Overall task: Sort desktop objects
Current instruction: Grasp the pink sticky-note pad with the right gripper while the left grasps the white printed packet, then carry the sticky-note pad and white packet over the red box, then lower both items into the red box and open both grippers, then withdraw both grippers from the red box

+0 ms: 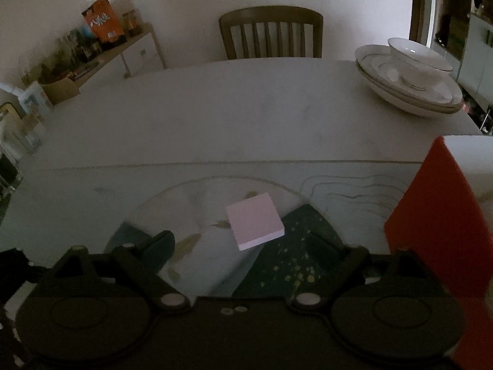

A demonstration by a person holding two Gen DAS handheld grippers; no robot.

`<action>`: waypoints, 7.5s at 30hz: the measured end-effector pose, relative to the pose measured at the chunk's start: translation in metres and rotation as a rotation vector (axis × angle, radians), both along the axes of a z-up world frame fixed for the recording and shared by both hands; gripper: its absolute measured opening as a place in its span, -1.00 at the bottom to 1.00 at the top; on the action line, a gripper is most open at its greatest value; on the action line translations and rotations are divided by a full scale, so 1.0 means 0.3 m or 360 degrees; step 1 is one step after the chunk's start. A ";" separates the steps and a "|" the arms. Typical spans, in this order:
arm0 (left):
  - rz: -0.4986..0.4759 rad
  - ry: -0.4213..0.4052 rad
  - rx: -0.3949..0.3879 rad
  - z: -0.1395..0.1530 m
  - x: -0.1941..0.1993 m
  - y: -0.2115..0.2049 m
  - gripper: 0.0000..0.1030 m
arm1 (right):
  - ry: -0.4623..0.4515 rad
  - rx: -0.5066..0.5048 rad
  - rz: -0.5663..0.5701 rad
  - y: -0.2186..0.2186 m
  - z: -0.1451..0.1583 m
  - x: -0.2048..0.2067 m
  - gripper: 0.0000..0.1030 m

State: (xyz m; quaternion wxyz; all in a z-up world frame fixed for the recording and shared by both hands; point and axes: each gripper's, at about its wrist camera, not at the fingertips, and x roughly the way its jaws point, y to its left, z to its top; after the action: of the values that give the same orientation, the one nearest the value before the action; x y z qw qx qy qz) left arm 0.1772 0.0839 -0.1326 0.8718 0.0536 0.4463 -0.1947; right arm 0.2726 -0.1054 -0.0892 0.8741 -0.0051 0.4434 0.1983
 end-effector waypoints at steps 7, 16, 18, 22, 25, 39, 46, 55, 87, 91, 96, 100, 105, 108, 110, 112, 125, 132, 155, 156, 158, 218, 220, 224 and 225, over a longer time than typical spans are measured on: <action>-0.0020 -0.0042 0.0065 -0.006 -0.006 -0.023 0.96 | 0.0025 -0.0039 0.0010 0.012 -0.040 0.038 0.71; -0.0033 -0.0071 0.0133 -0.015 -0.004 -0.046 0.88 | 0.0013 -0.0085 0.0045 0.028 -0.070 0.058 0.57; -0.0035 -0.0088 0.0127 -0.012 -0.006 -0.044 0.77 | -0.0003 -0.0098 0.0048 0.034 -0.070 0.058 0.52; -0.0031 -0.0109 0.0120 0.000 -0.008 -0.039 0.47 | -0.0037 -0.0164 0.0090 0.049 -0.075 0.047 0.47; -0.0026 -0.0117 0.0120 0.005 -0.007 -0.038 0.36 | -0.0067 -0.0217 0.0119 0.064 -0.079 0.038 0.40; 0.0026 -0.0073 0.0105 0.018 0.007 -0.036 0.25 | -0.0083 -0.0240 0.0176 0.098 -0.061 0.030 -0.22; 0.0061 -0.0069 0.0091 0.034 0.005 -0.028 0.18 | -0.0061 -0.0240 0.0167 0.083 -0.037 -0.011 -0.23; 0.0171 -0.0019 0.0025 0.059 -0.004 -0.003 0.02 | -0.0052 -0.0184 0.0153 0.029 0.028 -0.099 -0.23; 0.0160 -0.0105 -0.0250 0.327 -0.142 -0.221 -0.04 | -0.0049 0.0101 0.0054 -0.287 0.272 -0.450 -0.23; 0.0123 -0.0126 -0.0271 0.363 -0.141 -0.295 -0.04 | -0.0068 0.0118 0.0034 -0.354 0.305 -0.473 -0.23; 0.0084 -0.0144 -0.0285 0.393 -0.126 -0.388 -0.04 | -0.0107 0.0128 0.0017 -0.431 0.337 -0.483 -0.23; 0.0050 -0.0165 -0.0305 0.420 -0.102 -0.471 -0.04 | -0.0130 0.0131 -0.0003 -0.505 0.351 -0.478 -0.23; 0.0018 -0.0207 -0.0308 0.455 -0.068 -0.579 -0.04 | -0.0141 0.0138 -0.0033 -0.605 0.356 -0.459 -0.23; -0.0001 -0.0219 -0.0311 0.468 -0.041 -0.643 -0.04 | -0.0145 0.0134 -0.0048 -0.665 0.353 -0.444 -0.23; -0.0018 -0.0226 -0.0310 0.477 -0.021 -0.686 -0.04 | -0.0148 0.0128 -0.0057 -0.701 0.353 -0.431 -0.23; -0.0035 -0.0238 -0.0304 0.485 -0.001 -0.729 -0.04 | -0.0148 0.0127 -0.0061 -0.738 0.350 -0.419 -0.23; -0.0052 -0.0232 -0.0242 0.489 0.174 -0.965 -0.04 | -0.0155 0.0085 -0.0041 -0.912 0.325 -0.312 -0.22; 0.0019 -0.0158 -0.0158 0.435 0.300 -1.043 -0.04 | -0.0095 0.0075 0.0033 -0.924 0.283 -0.256 -0.23; -0.0062 -0.0058 0.0081 0.235 0.404 -1.157 -0.03 | -0.0007 -0.0079 0.0317 -0.837 0.147 -0.185 -0.23; -0.0063 -0.0049 0.0085 0.228 0.403 -1.157 -0.03 | -0.0004 -0.0072 0.0316 -0.837 0.145 -0.187 -0.23; -0.0063 -0.0020 0.0091 0.212 0.403 -1.156 -0.03 | 0.0010 -0.0054 0.0305 -0.841 0.143 -0.187 -0.23; 0.0033 -0.0241 -0.0155 0.397 0.027 -0.931 0.46 | -0.0220 0.0188 -0.0001 -0.947 0.300 -0.338 0.63; 0.0039 -0.0276 -0.0120 0.404 0.008 -0.923 0.46 | -0.0223 0.0202 -0.0020 -0.945 0.301 -0.348 0.67; 0.0003 -0.0298 -0.0100 0.418 -0.024 -0.905 0.46 | -0.0249 0.0230 -0.0052 -0.939 0.309 -0.370 0.77; -0.0002 -0.0299 -0.0098 0.421 -0.030 -0.903 0.46 | -0.0262 0.0236 -0.0061 -0.938 0.312 -0.377 0.84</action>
State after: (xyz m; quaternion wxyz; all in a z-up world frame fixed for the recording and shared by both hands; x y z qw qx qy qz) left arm 0.1683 -0.1871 -0.0064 0.9110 0.0450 0.3562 -0.2029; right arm 0.1595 -0.3867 0.0045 0.9091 0.0519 0.3543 0.2128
